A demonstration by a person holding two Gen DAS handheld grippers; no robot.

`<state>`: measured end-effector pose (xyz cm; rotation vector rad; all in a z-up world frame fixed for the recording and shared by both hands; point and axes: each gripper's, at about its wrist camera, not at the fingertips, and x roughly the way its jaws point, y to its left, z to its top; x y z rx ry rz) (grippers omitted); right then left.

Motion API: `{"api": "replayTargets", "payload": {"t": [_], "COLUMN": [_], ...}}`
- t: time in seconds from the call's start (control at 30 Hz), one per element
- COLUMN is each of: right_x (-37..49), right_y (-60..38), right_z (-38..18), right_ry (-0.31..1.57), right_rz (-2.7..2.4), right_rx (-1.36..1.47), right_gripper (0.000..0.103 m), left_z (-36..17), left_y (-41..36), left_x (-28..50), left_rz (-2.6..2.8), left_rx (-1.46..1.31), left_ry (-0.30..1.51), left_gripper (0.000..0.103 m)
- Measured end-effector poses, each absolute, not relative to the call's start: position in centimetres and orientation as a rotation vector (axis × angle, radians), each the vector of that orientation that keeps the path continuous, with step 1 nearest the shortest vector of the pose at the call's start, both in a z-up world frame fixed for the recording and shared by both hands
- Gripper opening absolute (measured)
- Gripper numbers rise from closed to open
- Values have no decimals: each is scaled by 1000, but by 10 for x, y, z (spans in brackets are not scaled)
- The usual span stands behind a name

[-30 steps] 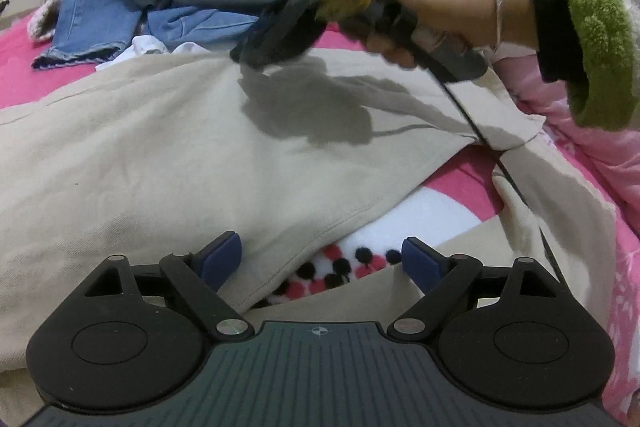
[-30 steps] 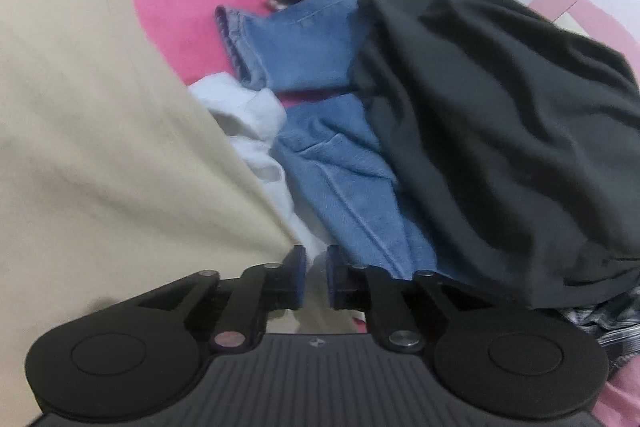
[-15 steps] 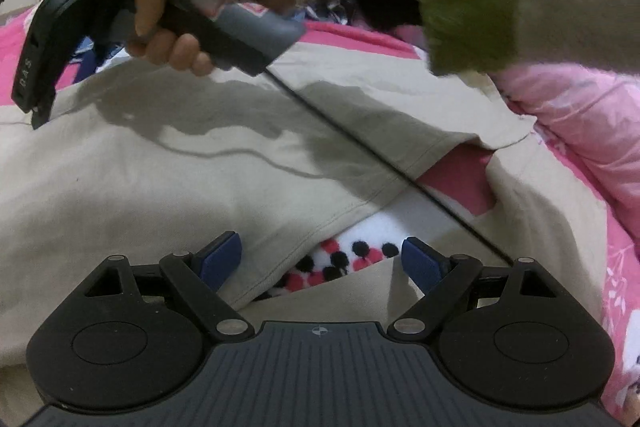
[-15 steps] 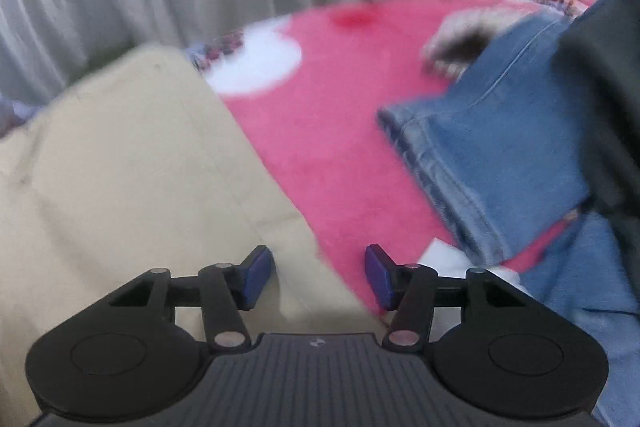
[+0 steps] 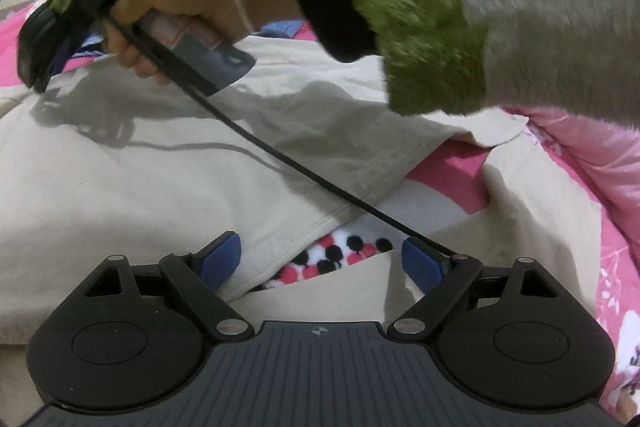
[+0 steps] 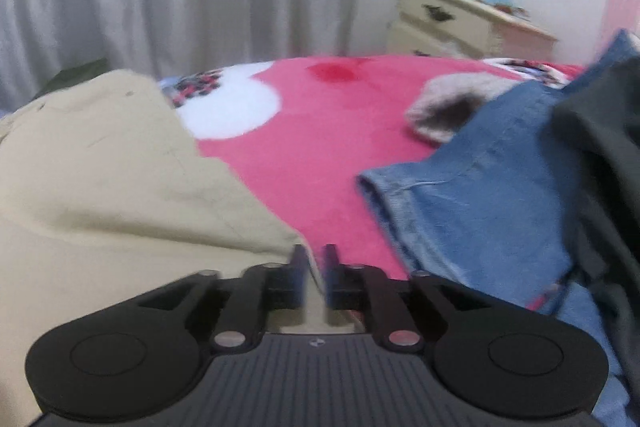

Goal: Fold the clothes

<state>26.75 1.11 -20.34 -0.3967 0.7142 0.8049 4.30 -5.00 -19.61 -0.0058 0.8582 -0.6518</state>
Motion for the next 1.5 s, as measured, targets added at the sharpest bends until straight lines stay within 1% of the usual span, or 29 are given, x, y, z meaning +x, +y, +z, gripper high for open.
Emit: {"api": "replayTargets", "payload": {"t": [0.03,0.07,0.13,0.23,0.33,0.4,0.47,0.5,0.57,0.63,0.77,0.87,1.03,1.13,1.17,1.2,1.27,1.33,1.37,1.4,1.5], "right_x": [271,277,283,282,269,262,258,257,259,265,274,278,287,277,273,269,264,256,250,244,239], "right_y": [9,6,-13,-44,-59,-61,-53,-43,-19,16,85,134,185,212,215,215,216,219,219,219,218], "right_z": [-201,-199,-186,-162,-152,-153,-156,-157,-161,-166,-177,-183,-193,-204,-203,-202,-197,-190,-187,-184,-171], "right_ry": [710,705,711,701,695,715,742,746,754,771,805,801,892,886,864,852,859,837,800,755,681], "right_rz": [760,712,674,663,703,743,788,817,877,932,1013,1009,1035,1015,1018,1031,1076,1103,1100,1090,1099], "right_rx": [-395,-389,-299,-152,-125,-115,-106,-104,-102,-115,-183,-226,-134,-275,-306,-331,-351,-397,-423,-442,-373], "right_gripper": [37,33,34,34,34,34,35,37,50,55,55,56,58,59,55,49,19,11,2,2,2], "left_z": [-193,-190,-180,-151,-128,-125,-133,-139,-150,-157,-173,-179,-179,-181,-182,-183,-185,-186,-187,-186,-185], "left_y": [-45,-40,-21,28,78,115,151,168,201,218,238,240,245,248,246,245,241,239,239,240,246], "left_x": [43,44,45,51,64,76,84,86,90,87,80,83,75,70,69,69,69,69,68,68,69], "left_rz": [-646,-639,-611,-572,-437,-284,-141,-79,45,171,348,389,374,352,343,335,329,331,333,337,351], "left_rx": [-20,-36,-75,-166,-141,-119,-160,-191,-253,-251,-314,-259,-277,-285,-273,-259,-230,-219,-217,-222,-227], "left_ry": [861,863,867,849,800,787,810,816,827,807,775,804,772,759,757,755,748,743,739,733,712], "left_gripper": [88,88,86,86,87,87,87,87,85,84,85,85,85,85,85,85,85,85,85,84,84]}}
